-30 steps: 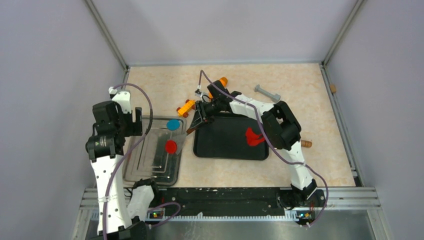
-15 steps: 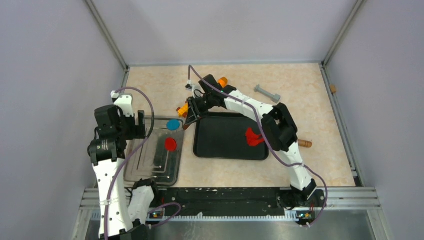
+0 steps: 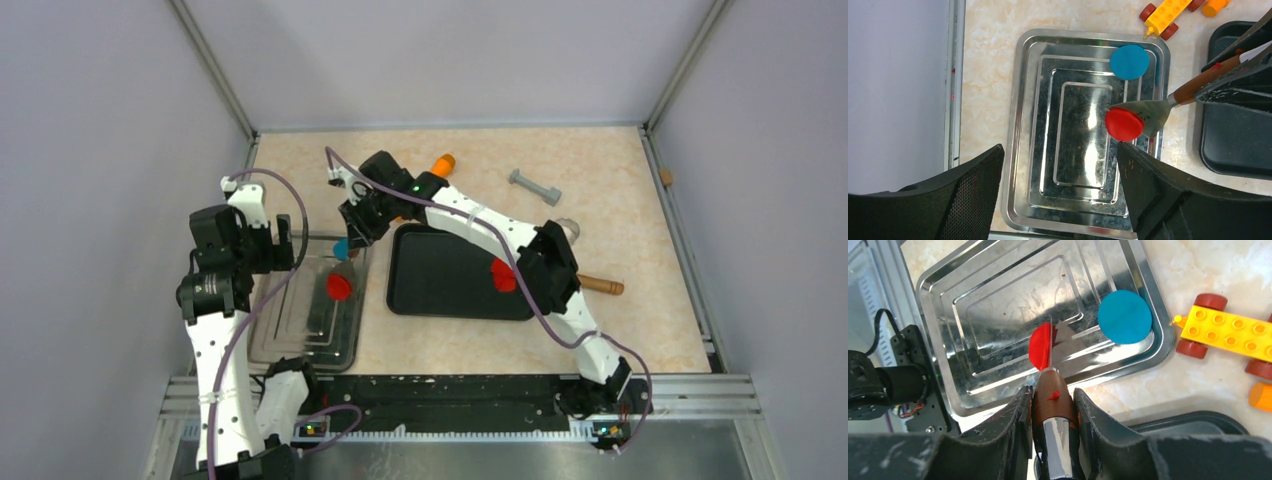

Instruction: Roll out the dumpling wrappers from the dough

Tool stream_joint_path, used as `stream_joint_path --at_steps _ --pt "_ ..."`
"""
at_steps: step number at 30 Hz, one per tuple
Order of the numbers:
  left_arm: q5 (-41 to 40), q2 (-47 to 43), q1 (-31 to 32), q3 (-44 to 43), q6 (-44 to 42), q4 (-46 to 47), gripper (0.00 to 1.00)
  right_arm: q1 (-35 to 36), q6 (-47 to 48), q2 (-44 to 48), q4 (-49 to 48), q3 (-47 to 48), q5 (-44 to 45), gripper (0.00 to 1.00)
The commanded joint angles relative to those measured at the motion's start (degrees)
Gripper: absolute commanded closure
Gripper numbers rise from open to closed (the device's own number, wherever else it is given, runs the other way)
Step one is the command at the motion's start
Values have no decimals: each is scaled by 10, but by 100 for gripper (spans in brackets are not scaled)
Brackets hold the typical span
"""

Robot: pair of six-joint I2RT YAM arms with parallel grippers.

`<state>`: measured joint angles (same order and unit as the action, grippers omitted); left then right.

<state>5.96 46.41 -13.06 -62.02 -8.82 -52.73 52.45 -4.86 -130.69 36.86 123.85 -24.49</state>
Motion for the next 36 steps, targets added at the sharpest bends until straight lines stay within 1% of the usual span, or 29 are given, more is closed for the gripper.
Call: stream_joint_path --at_steps 1,8,17,23,31,36 --pt "15 3 -3 -14 18 38 14 12 97 -10 30 27 99 100" --pt "15 -2 -3 -18 35 38 14 44 154 -1 26 43 148 100" --pt "24 0 -3 -7 50 59 14 73 216 6 33 52 176 100" --pt "29 5 -3 -4 57 74 14 84 248 13 36 39 175 100" --pt "24 14 -3 -9 63 86 14 92 283 25 11 5 190 100" --pt "17 6 -3 -12 73 97 14 93 272 35 18 12 169 100"
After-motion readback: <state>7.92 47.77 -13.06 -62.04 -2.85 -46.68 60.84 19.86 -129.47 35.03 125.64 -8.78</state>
